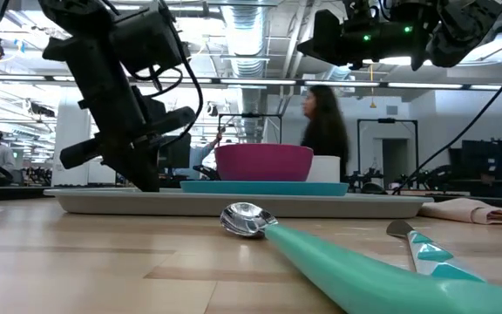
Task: Set up tray
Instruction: Put the fork to the left side of the blue plate on the tray
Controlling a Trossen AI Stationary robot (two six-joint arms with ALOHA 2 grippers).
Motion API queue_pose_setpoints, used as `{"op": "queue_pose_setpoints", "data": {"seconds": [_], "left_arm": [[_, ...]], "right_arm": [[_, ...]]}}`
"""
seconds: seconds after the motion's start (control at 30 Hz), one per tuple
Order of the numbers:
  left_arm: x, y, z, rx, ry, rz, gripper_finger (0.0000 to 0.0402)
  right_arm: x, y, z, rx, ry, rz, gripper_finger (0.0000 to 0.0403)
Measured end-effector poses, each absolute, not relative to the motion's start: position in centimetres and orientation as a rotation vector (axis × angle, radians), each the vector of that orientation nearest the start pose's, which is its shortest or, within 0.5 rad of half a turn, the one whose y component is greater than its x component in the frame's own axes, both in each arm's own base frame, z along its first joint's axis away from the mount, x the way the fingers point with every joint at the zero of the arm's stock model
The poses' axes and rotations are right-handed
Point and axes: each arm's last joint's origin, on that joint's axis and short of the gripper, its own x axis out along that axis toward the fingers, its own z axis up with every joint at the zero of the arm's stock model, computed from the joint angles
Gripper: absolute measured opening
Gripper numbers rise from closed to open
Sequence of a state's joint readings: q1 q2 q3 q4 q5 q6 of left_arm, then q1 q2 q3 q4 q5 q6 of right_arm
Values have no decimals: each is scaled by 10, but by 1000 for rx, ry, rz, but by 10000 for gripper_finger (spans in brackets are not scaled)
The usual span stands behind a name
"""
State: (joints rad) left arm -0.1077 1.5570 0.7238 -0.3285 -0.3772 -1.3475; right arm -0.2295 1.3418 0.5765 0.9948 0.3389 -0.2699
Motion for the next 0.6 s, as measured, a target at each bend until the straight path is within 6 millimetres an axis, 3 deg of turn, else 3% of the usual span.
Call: {"op": "queue_pose_setpoints", "data": {"seconds": [0.37, 0.6], "left_arm": [[241, -49, 135, -809, 830, 1012, 0], [239, -59, 135, -818, 809, 1009, 0]], "right_arm": [[262, -72, 254, -250, -131, -594, 79], [262, -71, 253, -250, -131, -592, 79]]}}
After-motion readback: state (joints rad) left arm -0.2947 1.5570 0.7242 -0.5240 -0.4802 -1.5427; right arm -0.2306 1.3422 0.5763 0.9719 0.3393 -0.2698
